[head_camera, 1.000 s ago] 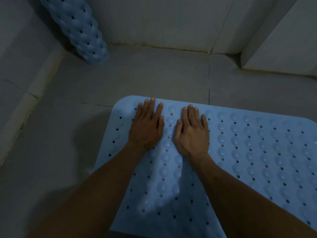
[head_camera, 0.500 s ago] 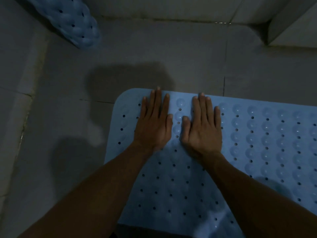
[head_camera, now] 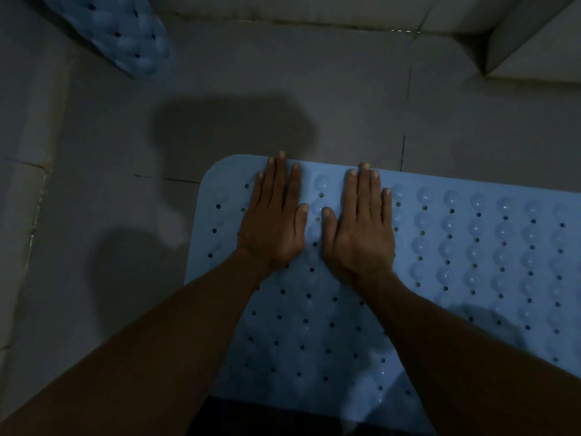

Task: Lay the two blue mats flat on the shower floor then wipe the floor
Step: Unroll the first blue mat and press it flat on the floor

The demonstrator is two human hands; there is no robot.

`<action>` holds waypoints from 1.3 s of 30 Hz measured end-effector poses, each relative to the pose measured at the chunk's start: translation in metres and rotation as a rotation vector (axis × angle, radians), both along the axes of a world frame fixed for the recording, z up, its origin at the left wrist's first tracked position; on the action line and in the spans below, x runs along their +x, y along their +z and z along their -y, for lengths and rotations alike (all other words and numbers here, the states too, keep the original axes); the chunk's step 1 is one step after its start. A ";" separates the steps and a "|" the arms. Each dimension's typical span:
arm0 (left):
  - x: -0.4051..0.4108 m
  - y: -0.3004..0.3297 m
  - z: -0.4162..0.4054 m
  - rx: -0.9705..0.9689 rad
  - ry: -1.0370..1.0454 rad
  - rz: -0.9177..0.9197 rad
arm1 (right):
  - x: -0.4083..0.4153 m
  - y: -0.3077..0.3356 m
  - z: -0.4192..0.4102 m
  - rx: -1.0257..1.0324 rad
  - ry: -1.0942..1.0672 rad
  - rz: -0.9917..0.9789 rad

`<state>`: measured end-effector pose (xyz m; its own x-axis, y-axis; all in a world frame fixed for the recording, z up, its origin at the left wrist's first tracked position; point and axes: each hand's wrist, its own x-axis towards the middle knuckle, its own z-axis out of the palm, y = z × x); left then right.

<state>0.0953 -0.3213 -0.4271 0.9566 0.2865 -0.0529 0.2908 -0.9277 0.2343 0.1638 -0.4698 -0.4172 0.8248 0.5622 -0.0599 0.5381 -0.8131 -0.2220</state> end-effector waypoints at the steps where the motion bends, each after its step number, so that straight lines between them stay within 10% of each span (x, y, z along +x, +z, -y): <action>1: 0.000 0.000 0.000 0.012 -0.002 -0.003 | 0.000 -0.001 0.000 -0.001 -0.003 -0.034; 26: -0.008 -0.004 0.004 0.097 -0.028 0.123 | 0.002 -0.008 0.005 0.006 0.025 -0.064; 34: 0.001 0.019 0.023 0.336 0.072 -0.167 | 0.022 0.021 0.018 0.079 0.135 -0.365; 39: 0.011 0.030 0.083 0.127 0.077 -0.137 | 0.052 0.034 0.099 0.138 0.199 -0.210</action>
<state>0.1061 -0.4042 -0.3976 0.9181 0.3709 -0.1396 0.3828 -0.9211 0.0706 0.2154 -0.5687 -0.3835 0.6756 0.7258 -0.1295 0.6140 -0.6512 -0.4460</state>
